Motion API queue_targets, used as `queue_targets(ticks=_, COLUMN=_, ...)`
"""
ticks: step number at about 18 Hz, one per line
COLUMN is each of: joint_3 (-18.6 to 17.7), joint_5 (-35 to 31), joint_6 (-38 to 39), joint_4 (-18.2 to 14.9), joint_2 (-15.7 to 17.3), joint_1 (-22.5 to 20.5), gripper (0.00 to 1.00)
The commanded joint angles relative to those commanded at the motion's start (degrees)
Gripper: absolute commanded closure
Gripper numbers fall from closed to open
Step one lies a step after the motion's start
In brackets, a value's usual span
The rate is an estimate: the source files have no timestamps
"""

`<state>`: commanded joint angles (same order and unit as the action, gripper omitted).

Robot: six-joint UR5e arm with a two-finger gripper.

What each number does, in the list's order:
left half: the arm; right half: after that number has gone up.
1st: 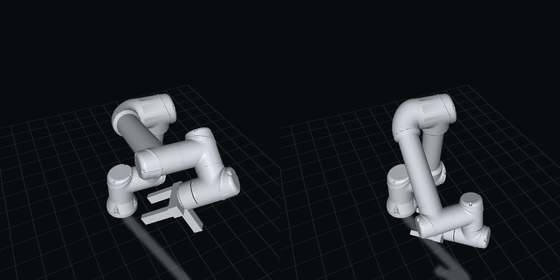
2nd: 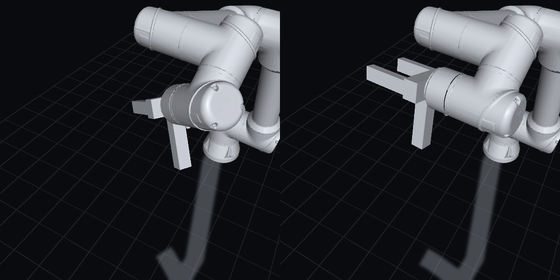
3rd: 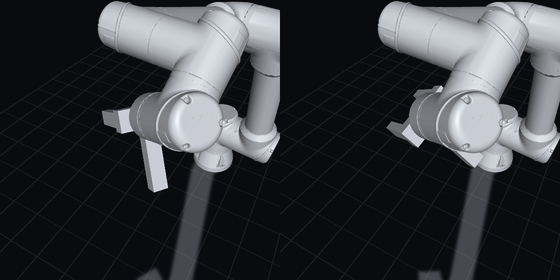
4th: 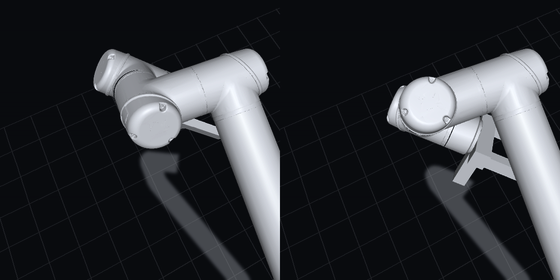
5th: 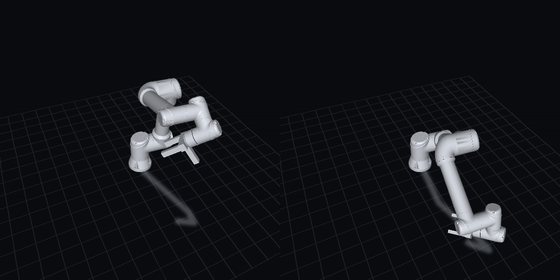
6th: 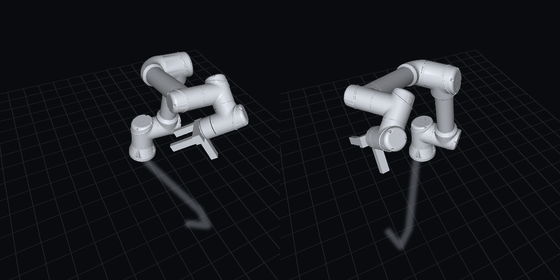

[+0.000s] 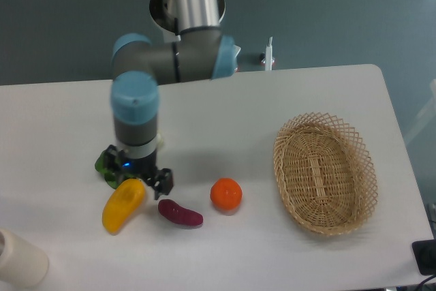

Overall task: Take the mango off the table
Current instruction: 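Close the gripper around the yellow mango's end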

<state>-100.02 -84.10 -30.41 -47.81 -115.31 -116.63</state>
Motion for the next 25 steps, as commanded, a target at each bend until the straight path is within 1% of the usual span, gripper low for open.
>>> queue_targets(ticks=3, joint_3=0.0, joint_5=-1.24, joint_6=-0.09, joint_4=0.53, joint_2=-0.97, joint_1=1.15, gripper=0.0)
queue_targets(ticks=6, joint_3=-0.09, joint_5=-2.47, joint_6=-0.09, joint_4=2.11, joint_2=-2.2, joint_1=1.41, gripper=0.0)
queue_targets(ticks=9, joint_3=-0.18, joint_5=-2.73, joint_6=-0.09, joint_4=2.55, joint_2=-2.82, joint_1=1.58, gripper=0.0)
queue_targets(ticks=11, joint_3=-0.35, joint_5=-2.82, joint_6=0.0, joint_4=4.12, joint_2=-3.52, joint_1=1.94, gripper=0.0)
queue_targets(ticks=13, joint_3=-0.53, joint_5=-2.91, joint_6=0.44, joint_4=4.31, joint_2=-3.43, joint_1=1.94, gripper=0.01)
queue_targets(ticks=14, joint_3=-0.61, joint_5=-3.26, joint_6=0.96, joint_4=4.31, joint_2=-3.35, joint_1=2.02, gripper=0.1)
queue_targets(ticks=16, joint_3=-0.53, joint_5=-3.96, joint_6=2.37, joint_4=4.31, joint_2=-3.26, joint_1=2.37, gripper=0.32)
queue_targets(ticks=19, joint_3=-0.53, joint_5=-3.96, joint_6=2.29, joint_4=4.4, joint_2=-3.17, joint_1=2.38, gripper=0.34)
queue_targets(ticks=23, joint_3=-0.53, joint_5=-3.96, joint_6=2.2, joint_4=4.4, joint_2=-2.91, joint_1=2.38, gripper=0.41)
queue_targets(ticks=25, joint_3=-0.44, joint_5=-3.96, joint_6=2.02, joint_4=4.4, joint_2=-2.73, joint_1=2.38, gripper=0.42)
